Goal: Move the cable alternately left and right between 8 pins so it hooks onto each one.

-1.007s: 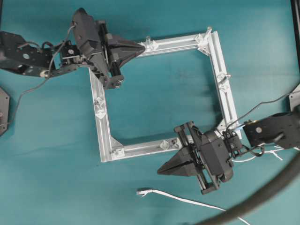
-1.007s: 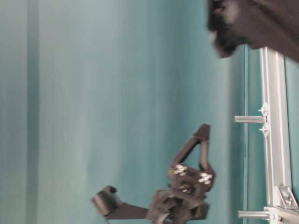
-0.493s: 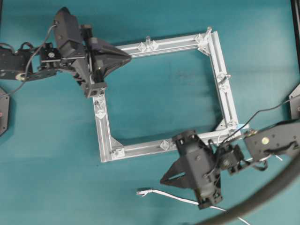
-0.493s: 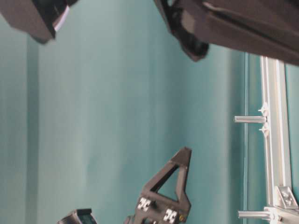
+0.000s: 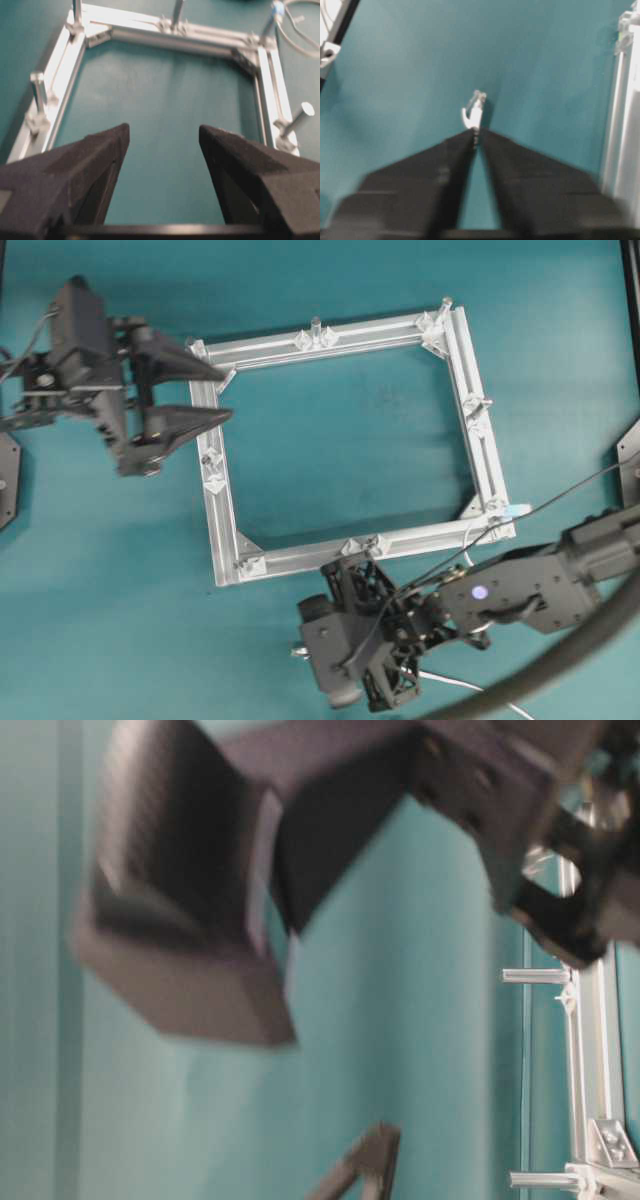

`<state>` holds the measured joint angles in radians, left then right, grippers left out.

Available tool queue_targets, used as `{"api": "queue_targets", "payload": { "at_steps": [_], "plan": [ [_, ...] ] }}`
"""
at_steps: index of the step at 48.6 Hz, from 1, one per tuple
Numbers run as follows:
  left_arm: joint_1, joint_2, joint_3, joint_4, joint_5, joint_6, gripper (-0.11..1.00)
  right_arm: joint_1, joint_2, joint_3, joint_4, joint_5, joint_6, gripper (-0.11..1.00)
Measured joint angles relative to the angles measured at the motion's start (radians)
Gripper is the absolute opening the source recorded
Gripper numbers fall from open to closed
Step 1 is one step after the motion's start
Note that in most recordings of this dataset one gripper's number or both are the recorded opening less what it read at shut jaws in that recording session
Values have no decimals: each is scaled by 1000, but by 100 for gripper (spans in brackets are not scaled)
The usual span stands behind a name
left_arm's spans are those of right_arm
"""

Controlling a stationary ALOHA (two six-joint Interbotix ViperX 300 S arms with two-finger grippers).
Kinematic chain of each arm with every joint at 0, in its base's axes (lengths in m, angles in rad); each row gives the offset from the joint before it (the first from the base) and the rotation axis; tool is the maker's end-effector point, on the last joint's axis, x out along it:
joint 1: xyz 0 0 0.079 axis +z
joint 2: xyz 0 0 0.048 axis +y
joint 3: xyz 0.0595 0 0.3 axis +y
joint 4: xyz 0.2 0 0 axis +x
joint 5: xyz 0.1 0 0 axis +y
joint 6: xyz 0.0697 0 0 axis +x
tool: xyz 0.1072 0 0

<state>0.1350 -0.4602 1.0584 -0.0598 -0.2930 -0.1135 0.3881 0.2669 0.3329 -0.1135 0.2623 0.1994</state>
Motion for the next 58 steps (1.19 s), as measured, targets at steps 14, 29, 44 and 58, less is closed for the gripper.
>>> {"api": "queue_targets", "payload": {
  "at_steps": [14, 29, 44, 58],
  "plan": [
    [-8, -186, 110, 0, 78, 2, 70, 0, 97, -106, 0, 86, 66, 68],
    [-9, -368, 199, 2, 130, 2, 70, 2, 161, -152, 0, 143, 95, 64],
    [-14, -589, 279, 2, 255, 2, 70, 2, 173, -160, 0, 158, 98, 53],
    [-44, -833, 293, 2, 402, 2, 70, 11, 178, -161, 3, 160, 130, 14]
  ]
}}
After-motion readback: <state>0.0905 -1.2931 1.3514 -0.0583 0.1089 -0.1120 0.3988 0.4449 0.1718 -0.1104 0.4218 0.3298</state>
